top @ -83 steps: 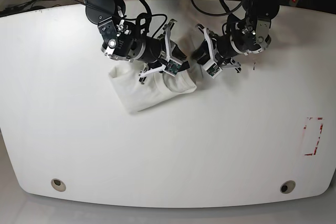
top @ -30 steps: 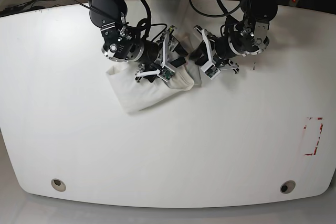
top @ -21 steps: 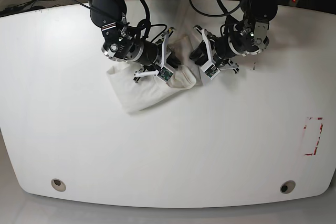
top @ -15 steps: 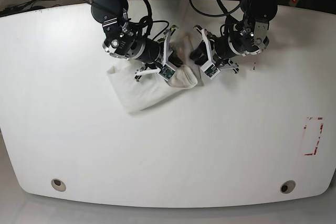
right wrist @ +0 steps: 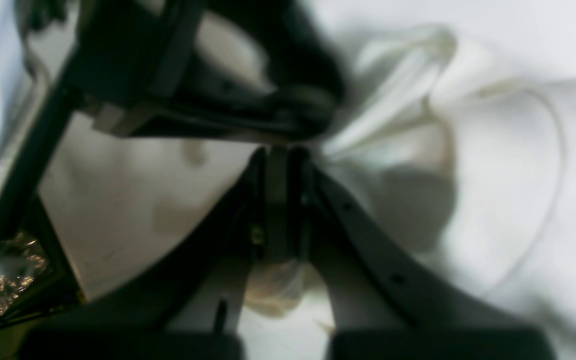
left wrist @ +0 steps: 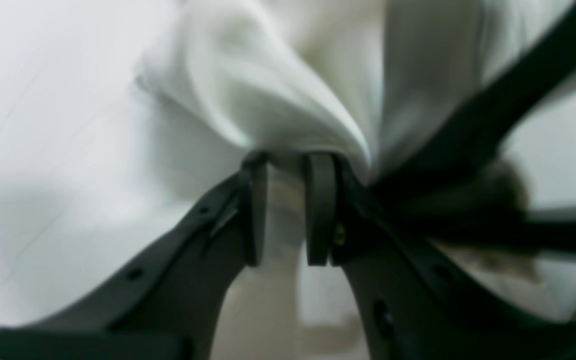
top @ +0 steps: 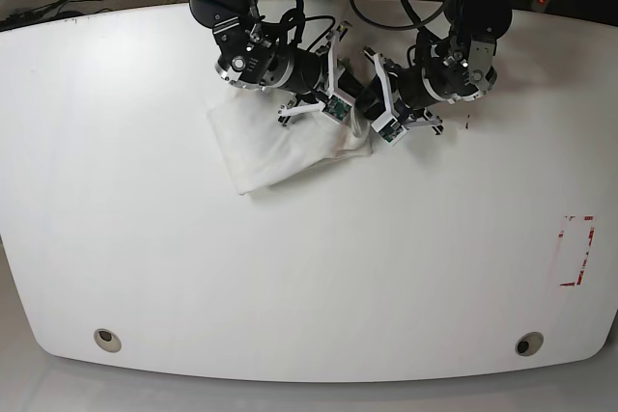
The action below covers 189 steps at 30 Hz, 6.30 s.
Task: Fold the T-shirt properly
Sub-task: 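Press and tuck the bundle's folded edges with both grippers, then spread the bundle's ends apart with both grippers to flatten it, then fold the bundle over onto itself with the left gripper, right gripper holding, then lift the folded shirt with the left gripper and carry it off the table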
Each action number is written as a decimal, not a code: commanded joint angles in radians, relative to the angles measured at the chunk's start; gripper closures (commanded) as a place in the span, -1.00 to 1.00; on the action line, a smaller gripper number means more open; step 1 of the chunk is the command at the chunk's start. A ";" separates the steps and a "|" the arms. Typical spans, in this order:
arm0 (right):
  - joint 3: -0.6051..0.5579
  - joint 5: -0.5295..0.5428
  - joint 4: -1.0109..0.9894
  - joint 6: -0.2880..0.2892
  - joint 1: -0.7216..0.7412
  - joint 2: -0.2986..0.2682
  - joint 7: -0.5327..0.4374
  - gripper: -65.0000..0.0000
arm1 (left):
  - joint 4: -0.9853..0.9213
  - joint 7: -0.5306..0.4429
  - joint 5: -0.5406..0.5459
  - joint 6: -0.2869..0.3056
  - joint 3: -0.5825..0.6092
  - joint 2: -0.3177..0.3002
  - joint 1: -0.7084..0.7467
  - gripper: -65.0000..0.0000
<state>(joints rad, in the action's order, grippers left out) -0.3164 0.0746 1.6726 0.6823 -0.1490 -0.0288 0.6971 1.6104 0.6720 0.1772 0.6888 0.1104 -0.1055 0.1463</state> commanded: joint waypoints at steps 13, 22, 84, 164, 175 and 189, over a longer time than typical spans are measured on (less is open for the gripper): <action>0.158 0.034 0.192 0.016 0.010 0.008 -0.015 -0.19 | 0.135 -0.030 0.031 0.007 -0.102 0.002 -0.009 0.65; 0.331 0.106 0.275 0.016 0.075 0.005 0.097 -0.19 | 0.245 -0.030 0.026 0.007 -0.189 0.000 -0.015 0.65; 0.356 -0.032 -0.358 0.016 0.358 -0.199 -0.081 0.75 | 0.052 0.144 0.025 0.009 0.074 -0.050 -0.032 0.65; 0.320 -0.031 0.088 0.016 0.096 0.043 0.152 0.77 | 0.225 0.042 -0.115 -0.243 -0.197 0.105 -0.057 -0.32; 0.320 -0.031 0.091 0.016 0.094 0.043 0.152 0.77 | -0.118 -0.113 -0.118 -0.245 -0.202 0.049 -0.132 -0.32; 0.320 -0.031 0.134 0.016 0.094 0.043 0.152 0.77 | -0.313 -0.194 -0.114 -0.238 -0.499 -0.133 -0.099 -0.32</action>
<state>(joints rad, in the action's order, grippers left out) 0.0029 0.0292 1.7756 0.6968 -0.0677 0.0135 0.8688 1.3239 0.4042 0.1097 0.4698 -0.3576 -0.1963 0.0360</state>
